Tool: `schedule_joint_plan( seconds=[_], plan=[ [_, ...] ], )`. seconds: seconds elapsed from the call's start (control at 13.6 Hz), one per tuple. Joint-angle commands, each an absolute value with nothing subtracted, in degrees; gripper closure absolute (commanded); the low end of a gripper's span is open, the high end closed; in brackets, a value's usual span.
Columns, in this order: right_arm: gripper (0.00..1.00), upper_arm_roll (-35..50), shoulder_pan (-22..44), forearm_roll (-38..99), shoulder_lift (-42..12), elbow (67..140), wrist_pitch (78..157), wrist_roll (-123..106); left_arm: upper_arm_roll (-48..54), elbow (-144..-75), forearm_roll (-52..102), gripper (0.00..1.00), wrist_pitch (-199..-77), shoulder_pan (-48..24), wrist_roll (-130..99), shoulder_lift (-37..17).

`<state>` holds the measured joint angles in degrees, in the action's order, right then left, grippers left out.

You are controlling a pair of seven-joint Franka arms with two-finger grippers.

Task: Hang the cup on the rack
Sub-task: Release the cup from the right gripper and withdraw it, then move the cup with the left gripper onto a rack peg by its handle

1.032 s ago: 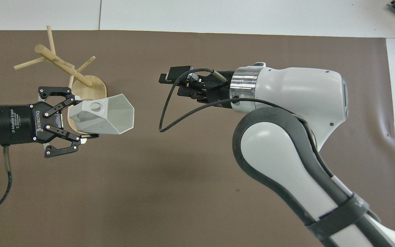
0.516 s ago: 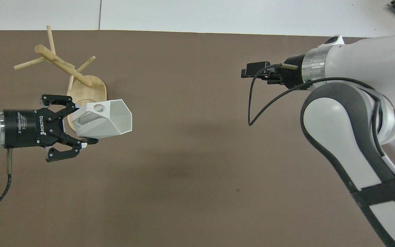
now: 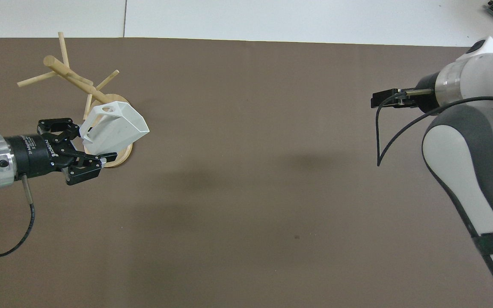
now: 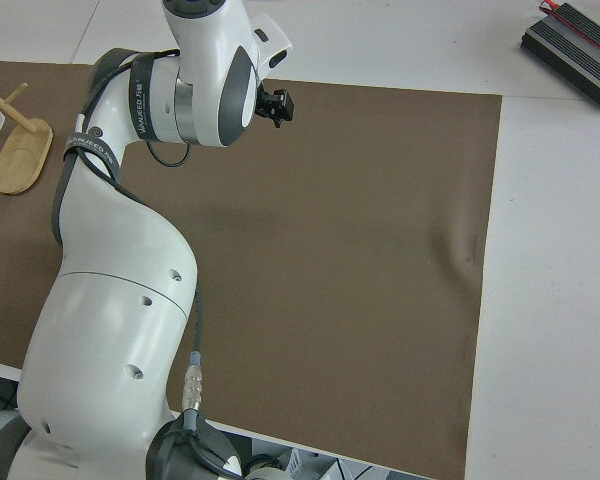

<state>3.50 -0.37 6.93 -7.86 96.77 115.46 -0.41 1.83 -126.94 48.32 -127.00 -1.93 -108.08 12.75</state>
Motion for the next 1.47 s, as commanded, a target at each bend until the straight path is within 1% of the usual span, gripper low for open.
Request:
schedule_joint_plan(
  seconds=[0.0, 0.15, 0.37, 0.66, 0.96, 1.25, 1.4],
  plan=[
    [0.0, 0.97, -0.35, 5.71, -5.8, 98.0, 112.86, -2.28, 1.67, -127.88, 47.37, 1.0, -133.83, -3.16, -111.53, 11.52],
    [0.0, -0.61, -0.35, 4.23, -5.02, 98.0, 111.45, -2.29, 1.84, -127.79, 47.46, 1.0, -136.57, -5.0, -111.62, 10.11],
    [0.0, -3.07, -0.26, 4.04, -2.82, 97.74, 106.36, -2.2, 1.76, -127.35, 47.46, 1.0, -140.53, -6.59, -113.29, 8.0],
    [0.0, -4.39, -0.18, 1.94, -0.36, 96.24, 100.3, -1.93, 1.76, -126.92, 47.72, 1.0, -142.55, -6.42, -114.16, 6.68],
    [0.0, -5.62, 0.18, 0.01, 0.0, 92.12, 92.91, -0.88, 1.76, -125.86, 47.99, 1.0, -145.02, -5.8, -114.96, 4.93],
    [0.0, -5.36, 0.53, -0.44, 0.79, 92.02, 90.71, 6.91, 1.85, -124.2, 47.99, 1.0, -147.56, -6.15, -116.1, 3.08],
    [0.0, -5.36, 0.53, -0.44, 1.14, 92.02, 90.96, 7.03, 1.76, -123.67, 47.99, 1.0, -147.66, -5.89, -116.89, 2.55]
  ],
)
